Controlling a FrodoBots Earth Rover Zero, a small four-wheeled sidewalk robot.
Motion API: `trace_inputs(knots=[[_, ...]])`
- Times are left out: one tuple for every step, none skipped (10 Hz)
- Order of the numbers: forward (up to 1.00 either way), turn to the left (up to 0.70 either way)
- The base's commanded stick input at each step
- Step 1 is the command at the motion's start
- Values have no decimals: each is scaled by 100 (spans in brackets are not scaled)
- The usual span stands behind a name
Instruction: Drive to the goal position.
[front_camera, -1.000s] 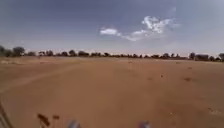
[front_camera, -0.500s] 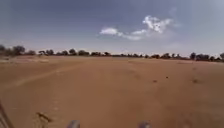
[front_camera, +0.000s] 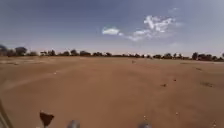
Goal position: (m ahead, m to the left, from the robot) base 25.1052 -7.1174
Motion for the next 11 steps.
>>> trace_inputs(knots=[[70,0],[70,0],[70,0],[70,0],[70,0],[70,0],[70,0],[70,0],[70,0],[70,0],[70,0]])
